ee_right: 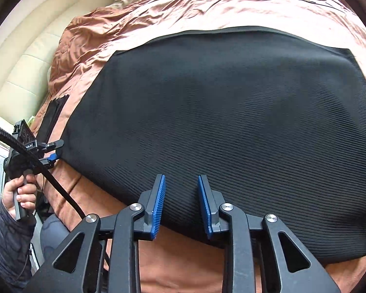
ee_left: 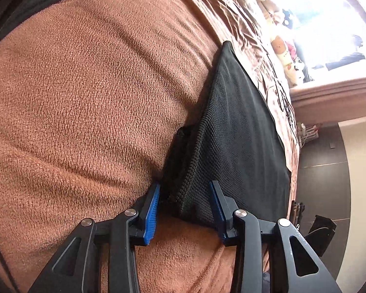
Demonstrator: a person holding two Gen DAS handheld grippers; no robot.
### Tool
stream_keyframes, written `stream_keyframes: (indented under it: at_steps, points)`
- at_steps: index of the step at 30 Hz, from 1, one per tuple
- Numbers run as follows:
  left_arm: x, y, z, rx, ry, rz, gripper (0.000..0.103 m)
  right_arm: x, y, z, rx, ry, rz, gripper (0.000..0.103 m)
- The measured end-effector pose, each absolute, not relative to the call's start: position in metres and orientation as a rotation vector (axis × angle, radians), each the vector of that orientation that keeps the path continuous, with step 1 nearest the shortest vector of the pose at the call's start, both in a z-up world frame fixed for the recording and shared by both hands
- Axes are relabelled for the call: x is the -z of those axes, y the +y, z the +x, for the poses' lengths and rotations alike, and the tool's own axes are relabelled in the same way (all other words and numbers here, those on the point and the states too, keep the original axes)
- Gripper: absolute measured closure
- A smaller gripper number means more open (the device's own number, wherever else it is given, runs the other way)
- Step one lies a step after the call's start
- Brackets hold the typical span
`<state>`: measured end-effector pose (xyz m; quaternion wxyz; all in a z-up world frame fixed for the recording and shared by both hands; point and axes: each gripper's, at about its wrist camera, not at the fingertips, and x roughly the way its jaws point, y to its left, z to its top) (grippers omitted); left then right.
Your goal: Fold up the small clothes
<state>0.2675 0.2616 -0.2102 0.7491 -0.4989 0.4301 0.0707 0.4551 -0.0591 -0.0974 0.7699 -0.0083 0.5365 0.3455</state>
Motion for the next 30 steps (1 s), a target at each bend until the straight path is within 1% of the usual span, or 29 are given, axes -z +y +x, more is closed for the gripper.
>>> stream_keyframes:
  at_steps: [3,6,8,11,14,20,24,30]
  points:
    - [0.212,0.261,0.268,-0.177,0.958,-1.043,0.082,0.101,-0.045,0.454,-0.782,1.170,-0.027,0.080]
    - [0.215,0.263,0.264,-0.187,0.954,-1.048,0.088,0.104,-0.031,0.450,-0.814,1.170,-0.055,0.080]
    - [0.215,0.264,0.264,-0.194,0.951,-1.047,0.090,0.109,-0.021,0.449,-0.817,1.176,-0.089,0.080]
    - [0.215,0.265,0.262,-0.197,0.946,-1.052,0.091,0.123,-0.008,0.446,-0.808,1.183,-0.164,0.080]
    - [0.215,0.266,0.260,-0.193,0.941,-1.054,0.091,0.122,0.000,0.444,-0.793,1.165,-0.239,0.080]
    - [0.215,0.265,0.258,-0.194,0.937,-1.053,0.091,0.108,0.021,0.443,-0.832,1.140,-0.252,0.080]
    - [0.215,0.264,0.255,-0.192,0.934,-1.050,0.091,0.116,0.053,0.436,-0.868,1.151,-0.303,0.080]
    - [0.216,0.264,0.256,-0.187,0.939,-1.049,0.091,0.123,0.097,0.429,-0.916,1.139,-0.299,0.080]
